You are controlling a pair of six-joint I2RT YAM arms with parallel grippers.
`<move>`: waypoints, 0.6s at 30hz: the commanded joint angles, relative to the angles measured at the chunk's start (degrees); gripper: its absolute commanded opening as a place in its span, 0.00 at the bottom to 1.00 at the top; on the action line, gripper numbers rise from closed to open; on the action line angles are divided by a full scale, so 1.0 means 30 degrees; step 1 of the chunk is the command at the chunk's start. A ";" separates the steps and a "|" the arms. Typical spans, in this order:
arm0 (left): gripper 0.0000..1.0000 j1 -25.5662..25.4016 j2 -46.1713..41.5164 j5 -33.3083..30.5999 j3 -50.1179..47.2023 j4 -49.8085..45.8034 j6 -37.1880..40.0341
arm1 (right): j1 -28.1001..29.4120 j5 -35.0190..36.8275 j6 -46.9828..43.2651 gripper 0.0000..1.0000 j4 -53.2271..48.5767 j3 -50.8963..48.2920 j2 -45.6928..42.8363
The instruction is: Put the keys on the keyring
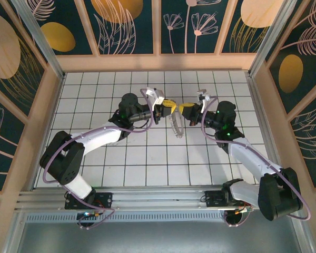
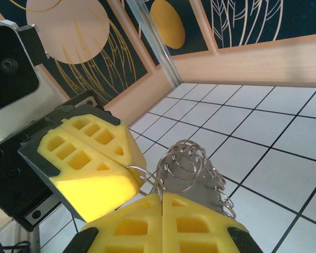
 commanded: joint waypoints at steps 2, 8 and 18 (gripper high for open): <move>0.00 -0.0209 -0.0905 -0.0119 0.0117 0.3741 0.0169 | -0.0674 -0.1219 0.0674 0.00 -0.0013 -0.0177 0.0115; 0.00 -0.0209 -0.1004 -0.0536 -0.0679 0.5081 0.0035 | -0.1376 -0.2325 0.1417 0.00 0.0795 -0.0492 0.0122; 0.00 -0.0202 -0.0449 -0.0175 -0.0470 0.6493 -0.0814 | -0.1369 -0.4425 0.1272 0.00 0.0676 -0.0159 0.0937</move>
